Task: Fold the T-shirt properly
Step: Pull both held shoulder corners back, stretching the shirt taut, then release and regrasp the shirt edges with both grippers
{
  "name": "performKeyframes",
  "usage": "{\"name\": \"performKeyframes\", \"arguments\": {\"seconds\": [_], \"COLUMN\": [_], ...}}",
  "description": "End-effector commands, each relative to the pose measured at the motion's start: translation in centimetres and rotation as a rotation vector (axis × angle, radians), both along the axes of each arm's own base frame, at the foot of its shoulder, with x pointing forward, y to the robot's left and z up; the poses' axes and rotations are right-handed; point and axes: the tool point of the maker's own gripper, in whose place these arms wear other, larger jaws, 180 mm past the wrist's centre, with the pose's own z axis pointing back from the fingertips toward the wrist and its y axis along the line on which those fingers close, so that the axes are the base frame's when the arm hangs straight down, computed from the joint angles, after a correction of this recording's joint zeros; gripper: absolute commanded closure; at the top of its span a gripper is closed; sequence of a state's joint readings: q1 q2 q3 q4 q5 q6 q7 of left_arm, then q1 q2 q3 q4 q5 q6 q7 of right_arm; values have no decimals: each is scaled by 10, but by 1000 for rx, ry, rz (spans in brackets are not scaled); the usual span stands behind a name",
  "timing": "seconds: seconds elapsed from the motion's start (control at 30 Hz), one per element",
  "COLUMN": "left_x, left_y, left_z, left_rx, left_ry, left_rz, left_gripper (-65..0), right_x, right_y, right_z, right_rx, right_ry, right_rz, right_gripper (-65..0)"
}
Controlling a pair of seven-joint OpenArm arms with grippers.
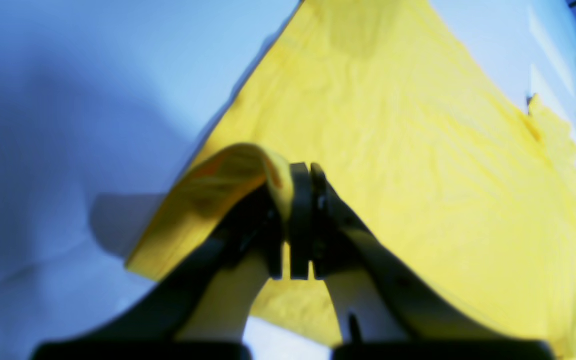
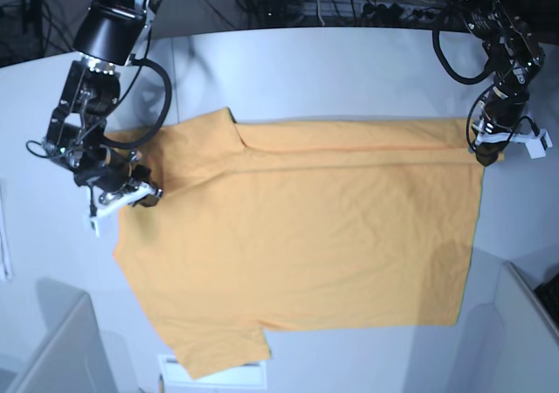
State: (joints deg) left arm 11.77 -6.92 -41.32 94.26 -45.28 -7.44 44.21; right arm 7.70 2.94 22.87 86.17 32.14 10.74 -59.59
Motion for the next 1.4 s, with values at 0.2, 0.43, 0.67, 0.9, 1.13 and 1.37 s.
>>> {"name": "performKeyframes", "arguments": {"seconds": [0.2,0.43,0.67,0.9,1.13,1.37], "left_x": [12,30,37,48,52,62], "left_y": [11,-1,1,1,1,7], "left_z": [7,3,-4,-9,-5,-4], "left_rx": [18,118,95,69,69,64], "left_ry": [-26,28,33,33,21,16], "left_rz": [13,-61,-48,-41,-41,-37], "left_gripper": [0,0,0,0,0,0], "right_x": [23,35,45,48,47,48], "right_y": [-3,0,-13,-19,-17,-18], "right_z": [6,6,0,-13,-14,-12], "right_rx": [22,45,43,51,56,53], "right_ry": [-49,-42,-47,-19,-12,-22], "right_rz": [-26,-27,-60,-80,-77,-80], "right_gripper": [0,0,0,0,0,-249]}}
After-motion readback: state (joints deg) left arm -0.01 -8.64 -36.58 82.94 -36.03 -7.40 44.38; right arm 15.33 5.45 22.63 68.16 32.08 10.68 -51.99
